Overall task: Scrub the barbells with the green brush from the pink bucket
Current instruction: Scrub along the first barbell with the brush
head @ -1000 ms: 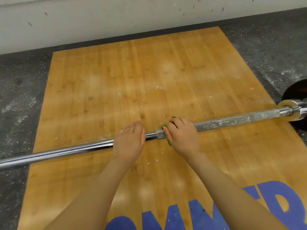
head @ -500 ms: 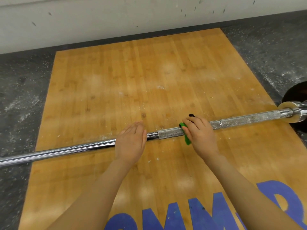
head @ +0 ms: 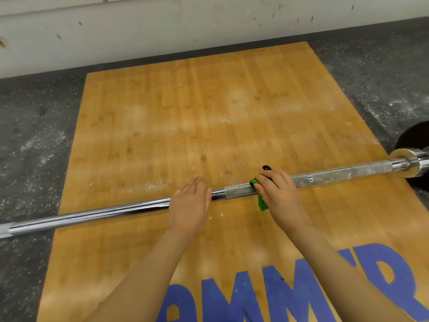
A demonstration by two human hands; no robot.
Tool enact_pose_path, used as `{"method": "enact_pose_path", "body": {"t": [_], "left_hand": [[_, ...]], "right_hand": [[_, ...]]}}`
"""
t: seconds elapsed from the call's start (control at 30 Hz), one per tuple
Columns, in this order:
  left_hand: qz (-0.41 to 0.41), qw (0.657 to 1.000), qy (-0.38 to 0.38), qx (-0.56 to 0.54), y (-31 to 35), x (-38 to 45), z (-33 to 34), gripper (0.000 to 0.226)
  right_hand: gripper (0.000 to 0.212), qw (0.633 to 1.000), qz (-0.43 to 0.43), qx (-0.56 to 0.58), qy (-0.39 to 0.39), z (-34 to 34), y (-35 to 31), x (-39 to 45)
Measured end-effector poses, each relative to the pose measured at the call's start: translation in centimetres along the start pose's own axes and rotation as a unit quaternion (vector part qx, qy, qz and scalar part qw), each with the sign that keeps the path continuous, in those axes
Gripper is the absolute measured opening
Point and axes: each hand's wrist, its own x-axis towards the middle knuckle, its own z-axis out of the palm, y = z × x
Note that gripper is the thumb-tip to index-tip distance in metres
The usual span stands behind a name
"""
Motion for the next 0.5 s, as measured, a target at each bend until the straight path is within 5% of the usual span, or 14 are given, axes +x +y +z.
{"method": "enact_pose_path", "body": {"t": [0.27, 0.5], "left_hand": [[0.087, 0.996, -0.017, -0.001, 0.3, -0.4, -1.7, 0.06], [0.098, 0.993, -0.058, -0.019, -0.3, 0.9, -1.5, 0.056]], "right_hand": [[0.033, 0.999, -0.014, 0.009, -0.042, 1.0, -2.9, -0.1], [0.038, 0.991, 0.061, -0.019, -0.116, 1.8, -3.7, -0.5]]}}
